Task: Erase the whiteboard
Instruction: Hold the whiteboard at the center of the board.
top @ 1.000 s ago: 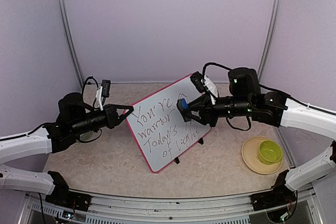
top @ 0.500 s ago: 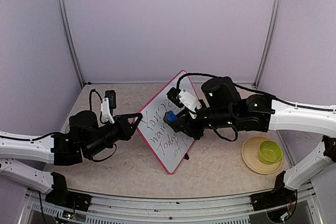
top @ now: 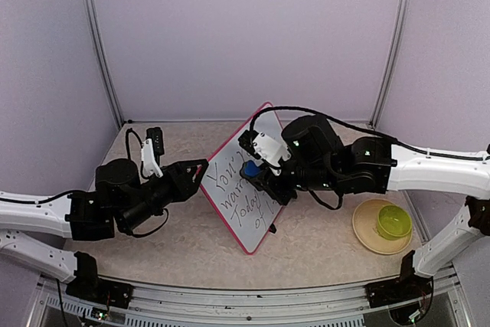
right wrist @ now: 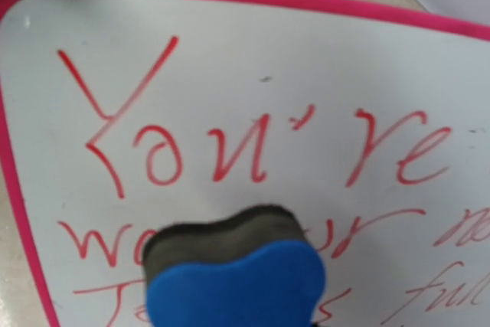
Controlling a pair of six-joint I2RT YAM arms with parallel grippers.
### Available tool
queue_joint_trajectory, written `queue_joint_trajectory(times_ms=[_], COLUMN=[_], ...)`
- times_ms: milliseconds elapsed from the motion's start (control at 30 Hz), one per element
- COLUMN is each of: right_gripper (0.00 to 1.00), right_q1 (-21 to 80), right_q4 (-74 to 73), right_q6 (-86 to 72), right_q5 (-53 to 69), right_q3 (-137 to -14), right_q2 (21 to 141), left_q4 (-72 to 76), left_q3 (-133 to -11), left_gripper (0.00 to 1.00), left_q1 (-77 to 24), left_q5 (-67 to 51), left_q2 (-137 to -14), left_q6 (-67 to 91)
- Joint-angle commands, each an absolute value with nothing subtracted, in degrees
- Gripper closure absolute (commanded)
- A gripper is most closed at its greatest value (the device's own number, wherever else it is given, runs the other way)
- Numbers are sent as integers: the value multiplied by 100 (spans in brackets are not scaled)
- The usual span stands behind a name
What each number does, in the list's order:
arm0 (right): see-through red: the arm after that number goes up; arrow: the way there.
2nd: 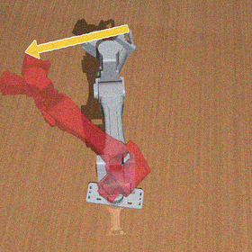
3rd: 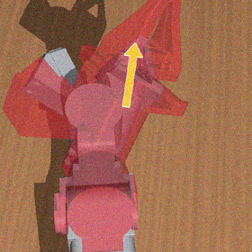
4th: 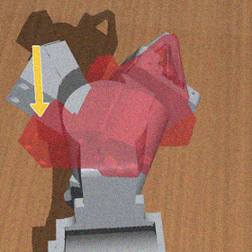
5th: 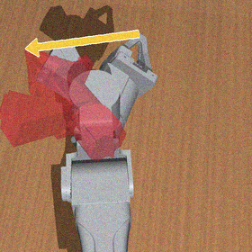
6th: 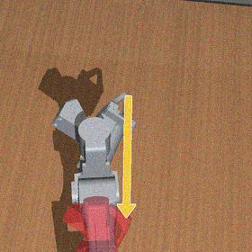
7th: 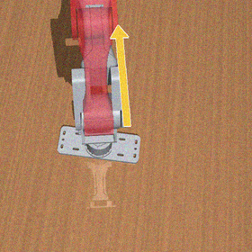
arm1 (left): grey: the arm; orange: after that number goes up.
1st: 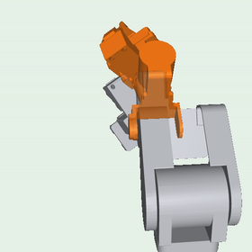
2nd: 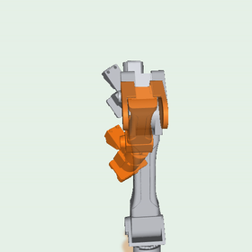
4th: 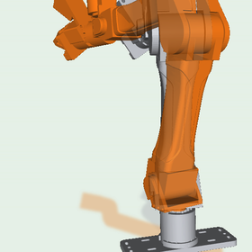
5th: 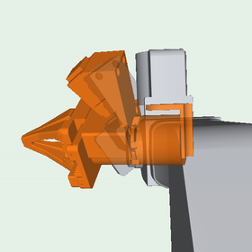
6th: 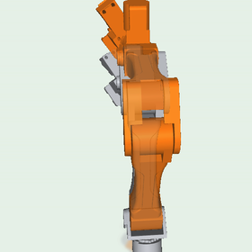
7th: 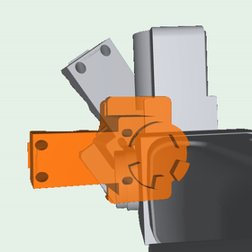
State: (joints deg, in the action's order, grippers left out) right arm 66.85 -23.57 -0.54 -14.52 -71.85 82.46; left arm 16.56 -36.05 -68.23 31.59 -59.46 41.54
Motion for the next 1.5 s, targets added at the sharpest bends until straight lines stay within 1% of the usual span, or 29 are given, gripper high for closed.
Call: queue_joint_trajectory(times_ms=[0,167,333,433,500,533,667,733,933,1067,1467], right_gripper=[66,66,66,66,66,66,67,66,66,66,66], right_q1=[6869,7019,7208,7299,7329,7338,7339,7339,7339,7339,7339], right_q4=[-2421,-2408,-2390,-2345,-2310,-2304,-2262,-2230,-2204,-2171,-2087], right_q6=[17,73,129,124,95,58,-76,-103,-123,-158,-114], right_q5=[-1722,-1747,-1717,-1673,-1666,-1688,-1773,-1808,-1862,-1874,-1790], right_q3=[-7519,-7798,-8021,-8152,-8212,-8248,-8313,-8297,-8284,-8243,-8289], right_q2=[8455,8694,8971,9126,9213,9253,9334,9334,9347,9289,9306], left_q4=[1280,1138,1110,1108,1109,1089,953,883,827,1207,795], left_q3=[-4025,-4141,-4079,-4095,-4115,-4132,-4130,-4087,-4027,-3916,-4069], left_gripper=[58,61,65,70,71,70,58,56,56,55,56], left_q1=[-6847,-6871,-6915,-6916,-6916,-6912,-6923,-6930,-6962,-7143,-7136], left_q5=[3298,3168,3255,3289,3294,3295,3421,3528,3680,3826,4057], left_q2=[-5974,-6198,-6223,-6218,-6227,-6223,-6151,-6085,-6015,-5901,-6194], left_q6=[4081,4276,4427,4417,4393,4387,4425,4456,4447,4129,4234])
